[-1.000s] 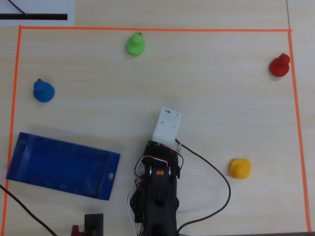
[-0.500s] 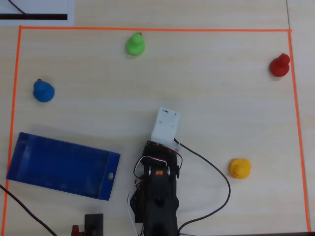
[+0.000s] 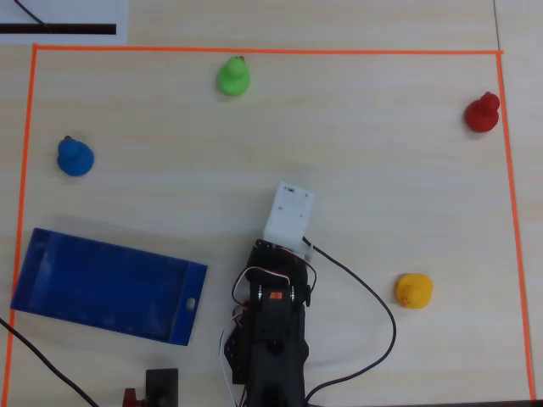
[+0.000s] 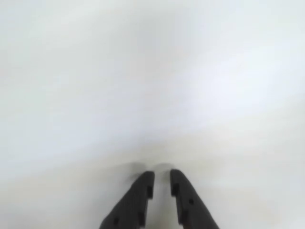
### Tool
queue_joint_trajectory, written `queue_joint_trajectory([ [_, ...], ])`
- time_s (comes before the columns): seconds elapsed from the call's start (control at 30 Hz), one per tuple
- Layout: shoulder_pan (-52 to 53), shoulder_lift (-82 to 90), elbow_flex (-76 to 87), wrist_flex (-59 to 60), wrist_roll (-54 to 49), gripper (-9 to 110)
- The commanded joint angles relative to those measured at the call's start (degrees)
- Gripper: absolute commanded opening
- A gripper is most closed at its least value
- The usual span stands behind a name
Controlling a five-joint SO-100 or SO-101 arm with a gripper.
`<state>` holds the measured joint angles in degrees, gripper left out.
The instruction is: Grasp green duck and put it into box.
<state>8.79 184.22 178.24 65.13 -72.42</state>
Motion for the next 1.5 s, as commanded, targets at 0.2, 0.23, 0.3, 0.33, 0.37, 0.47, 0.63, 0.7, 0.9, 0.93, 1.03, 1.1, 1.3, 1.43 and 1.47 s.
queue_joint_trajectory([
  [0.2,2.2,-35.5,-31.6,-20.0,-4.5,21],
  [0.23,1.7,-37.9,-34.5,-21.9,-4.7,24],
  [0.3,0.4,-42.8,-40.3,-26.1,-5.4,29],
  [0.33,-0.4,-45.1,-43.2,-27.7,-5.8,30],
  [0.37,-1.1,-47.3,-46.3,-28.7,-6.1,31],
  [0.47,-1.7,-53.5,-52.6,-36.3,-8.4,32],
  [0.63,-0.7,-61.5,-42.4,-76.2,-22.2,33],
  [0.7,-2.3,-63.3,-42.0,-77.0,-22.9,33],
  [0.9,-4.5,-76.1,-47.2,-84.0,-21.3,33],
  [0.93,-4.9,-78.1,-47.9,-85.7,-21.4,33],
  [1.03,-5.8,-83.7,-51.9,-86.7,-21.5,33],
  [1.1,-5.9,-88.1,-55.5,-86.7,-21.0,33],
  [1.3,-5.3,-100.7,-65.5,-88.4,-20.9,31],
  [1.43,-5.1,-107.1,-69.4,-89.0,-21.0,31],
  [1.47,-5.1,-108.5,-70.0,-89.3,-20.9,31],
])
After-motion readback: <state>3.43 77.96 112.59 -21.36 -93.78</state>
